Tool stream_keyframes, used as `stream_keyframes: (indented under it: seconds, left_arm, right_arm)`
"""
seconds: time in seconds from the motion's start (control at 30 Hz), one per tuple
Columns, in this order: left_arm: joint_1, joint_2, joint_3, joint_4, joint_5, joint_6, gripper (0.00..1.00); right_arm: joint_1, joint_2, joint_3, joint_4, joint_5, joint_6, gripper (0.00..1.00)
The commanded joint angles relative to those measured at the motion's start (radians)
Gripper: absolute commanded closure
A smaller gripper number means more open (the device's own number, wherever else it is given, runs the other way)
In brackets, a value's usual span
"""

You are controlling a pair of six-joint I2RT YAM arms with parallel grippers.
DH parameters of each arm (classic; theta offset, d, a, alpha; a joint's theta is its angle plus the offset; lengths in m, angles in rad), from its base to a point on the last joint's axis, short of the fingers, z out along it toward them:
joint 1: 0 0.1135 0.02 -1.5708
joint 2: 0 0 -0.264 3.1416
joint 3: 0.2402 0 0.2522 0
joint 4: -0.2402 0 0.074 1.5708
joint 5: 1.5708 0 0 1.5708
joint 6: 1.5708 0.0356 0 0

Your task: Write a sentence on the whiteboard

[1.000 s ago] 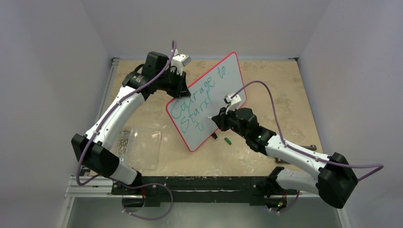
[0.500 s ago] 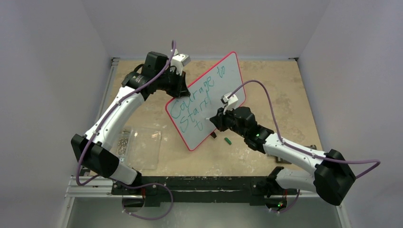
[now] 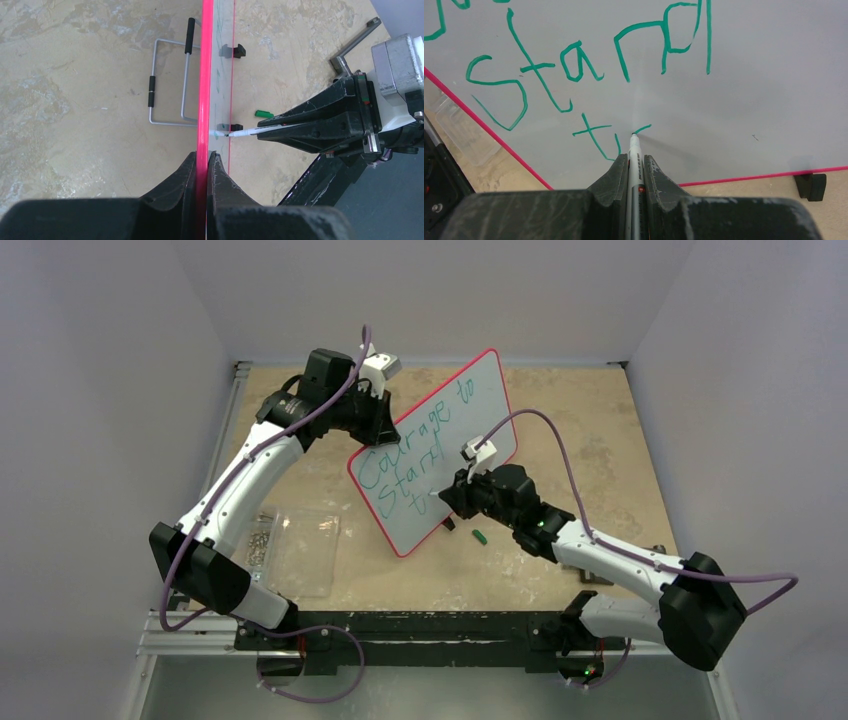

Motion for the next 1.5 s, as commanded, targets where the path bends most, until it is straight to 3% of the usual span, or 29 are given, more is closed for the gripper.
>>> stream_keyframes:
  seconds: [0.0,0.57,1.07,1.47]
  left_arm:
    - [0.013,-0.019,-0.003,-0.034,-0.184,0.058,1.00]
    - [0.013,-0.019,-0.003,-0.033,-0.184,0.058,1.00]
    - [0.013,-0.020,-0.003,-0.034,-0.182,0.058,1.00]
    - [0.013,-0.022,-0.002,-0.032,-0.181,0.058,1.00]
  right_arm:
    - [0.001,0.006,0.005,0.020,-0.021,-0.014,1.00]
    - [0.001,-0.021,0.032,-0.038,0.103,-0.018,1.00]
    - [0.000,-0.005,0.104,-0.013,0.085,-0.015,1.00]
    - [0.001,-0.027,0.012,-0.015,0.081,0.009,1.00]
